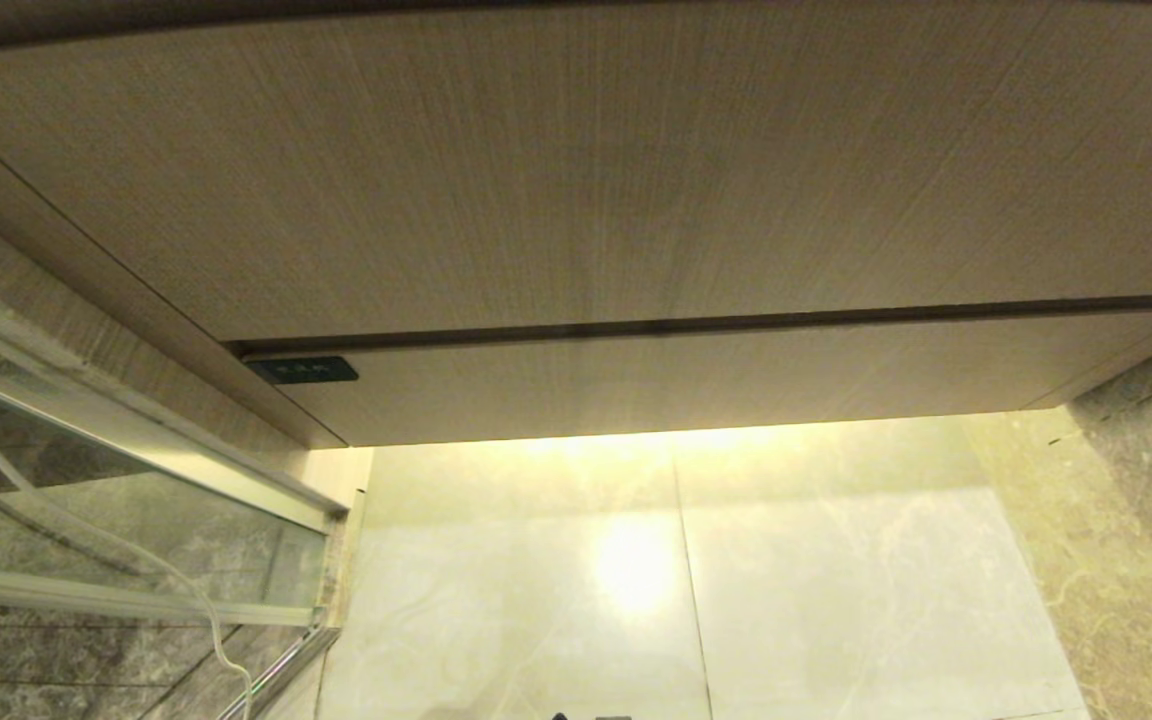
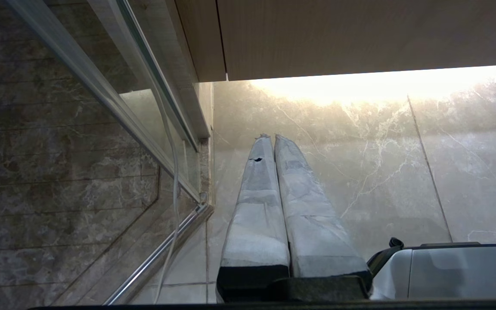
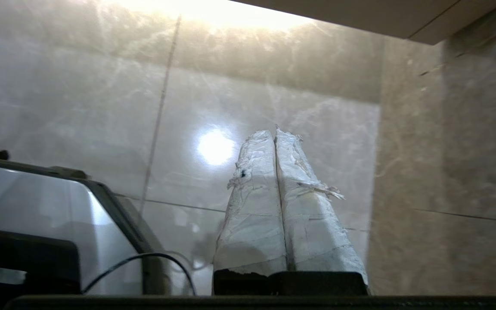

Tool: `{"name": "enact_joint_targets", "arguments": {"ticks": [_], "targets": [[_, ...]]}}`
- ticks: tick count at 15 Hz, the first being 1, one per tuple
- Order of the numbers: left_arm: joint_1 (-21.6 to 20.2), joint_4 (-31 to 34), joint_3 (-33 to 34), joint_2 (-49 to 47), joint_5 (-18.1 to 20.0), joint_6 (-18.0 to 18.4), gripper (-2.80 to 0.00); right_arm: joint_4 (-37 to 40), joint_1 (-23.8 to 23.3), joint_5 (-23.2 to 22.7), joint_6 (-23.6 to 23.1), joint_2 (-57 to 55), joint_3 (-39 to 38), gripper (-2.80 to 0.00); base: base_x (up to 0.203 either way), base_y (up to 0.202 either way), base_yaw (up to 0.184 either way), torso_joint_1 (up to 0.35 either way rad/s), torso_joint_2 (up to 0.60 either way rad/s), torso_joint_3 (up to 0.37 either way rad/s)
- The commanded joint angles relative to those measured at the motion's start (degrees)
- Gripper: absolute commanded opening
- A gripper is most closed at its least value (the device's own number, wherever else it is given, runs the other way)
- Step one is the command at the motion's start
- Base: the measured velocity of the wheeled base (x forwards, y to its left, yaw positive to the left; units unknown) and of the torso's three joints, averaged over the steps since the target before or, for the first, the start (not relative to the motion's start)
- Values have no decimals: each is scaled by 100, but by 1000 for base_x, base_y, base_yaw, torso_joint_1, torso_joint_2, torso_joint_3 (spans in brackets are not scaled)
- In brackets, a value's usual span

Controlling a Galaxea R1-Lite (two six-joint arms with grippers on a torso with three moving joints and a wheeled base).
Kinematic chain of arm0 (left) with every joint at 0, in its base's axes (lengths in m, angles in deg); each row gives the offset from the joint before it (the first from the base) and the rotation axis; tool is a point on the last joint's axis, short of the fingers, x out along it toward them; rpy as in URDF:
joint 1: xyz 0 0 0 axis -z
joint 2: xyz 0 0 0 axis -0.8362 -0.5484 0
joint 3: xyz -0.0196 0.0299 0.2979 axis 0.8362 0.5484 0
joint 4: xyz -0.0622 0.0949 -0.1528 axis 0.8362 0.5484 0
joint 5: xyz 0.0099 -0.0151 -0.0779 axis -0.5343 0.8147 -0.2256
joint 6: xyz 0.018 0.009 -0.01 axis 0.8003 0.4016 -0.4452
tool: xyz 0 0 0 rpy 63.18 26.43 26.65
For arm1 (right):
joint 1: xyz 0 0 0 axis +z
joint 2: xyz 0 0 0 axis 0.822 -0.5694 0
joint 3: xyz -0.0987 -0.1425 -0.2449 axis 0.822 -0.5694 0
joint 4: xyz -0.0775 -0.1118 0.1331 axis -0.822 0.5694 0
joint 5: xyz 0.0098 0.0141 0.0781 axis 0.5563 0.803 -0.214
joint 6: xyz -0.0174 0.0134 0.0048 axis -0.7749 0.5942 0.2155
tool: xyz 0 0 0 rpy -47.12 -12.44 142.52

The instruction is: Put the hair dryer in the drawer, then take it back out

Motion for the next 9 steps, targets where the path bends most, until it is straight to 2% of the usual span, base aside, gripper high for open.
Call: {"name": "enact_joint_targets", "arguments": {"ticks": [1,3,5,7,9], "targets": [[0,-2,0,-7,-1,-5,-280,-284,235,8,252,890,-583,-280,0,0,0,0,0,0],[0,-2,0,0,-9,-5,-280,-529,342,151,472,1344,-749,-280,0,0,0,0,0,0],[0,-2,0,-9,-9,-5,-280,-349,380,409,512,1861,-778,-280,0,0,0,0,0,0],[0,-2,-1,-8,-9,-5,-280,-310,398,453,516,2003,-798,-280,0,0,0,0,0,0],[0,-2,0,-9,-9,-5,-280,-235,399,464,812,2009,-783,-280,0,0,0,0,0,0]]}}
